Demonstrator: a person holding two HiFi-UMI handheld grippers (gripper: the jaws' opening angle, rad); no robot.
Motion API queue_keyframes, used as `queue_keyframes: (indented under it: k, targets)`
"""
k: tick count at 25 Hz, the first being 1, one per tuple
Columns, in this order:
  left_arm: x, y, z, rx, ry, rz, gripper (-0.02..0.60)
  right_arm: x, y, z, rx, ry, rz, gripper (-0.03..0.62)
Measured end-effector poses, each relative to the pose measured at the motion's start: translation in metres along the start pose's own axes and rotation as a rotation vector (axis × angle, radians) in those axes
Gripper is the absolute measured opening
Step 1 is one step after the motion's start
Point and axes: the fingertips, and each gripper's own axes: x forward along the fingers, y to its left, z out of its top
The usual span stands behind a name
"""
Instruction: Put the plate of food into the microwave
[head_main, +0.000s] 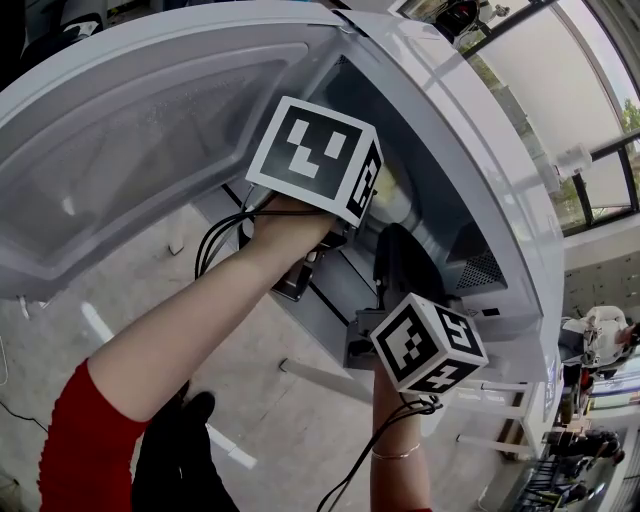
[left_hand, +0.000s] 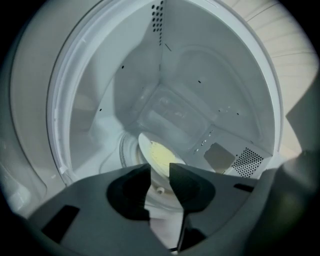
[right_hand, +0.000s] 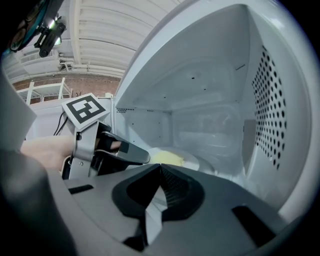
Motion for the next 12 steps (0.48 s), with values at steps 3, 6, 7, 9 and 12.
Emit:
queue_keyframes:
  k: [3,6,7,9,12]
  targets:
    - [-0.0015,0.0028,-0.001,0.069,0.012,0.041,0.117,0.0008,-0.0014,0.0005,-0.003,0.002,-0.003,0.015]
    - [0.0001,-0.0005,-0.003,0.104,0.016,0.042,0.121,0.0016,-0.0019,0.0014,-0.007,0.006,-0.003,0.015]
    - [0.0007,-0.0019,-0.0037,0.108,0.018,0.034,0.121,0.0017,-0.0015,0.0014,-0.009,0.006,-0.003,0.015]
    - [0.0013,-0.0038,-0.0049,0.105,0.021,0.013,0.121,0.0025,0.0,0.0012,-0.013,0.004,-0.004,0.015]
    - [0.0022,-0.0047,-0.0049,0.08,0.027,-0.013,0.121,0.004,0.0018,0.0009,-0.018,0.002,-0.003,0.015]
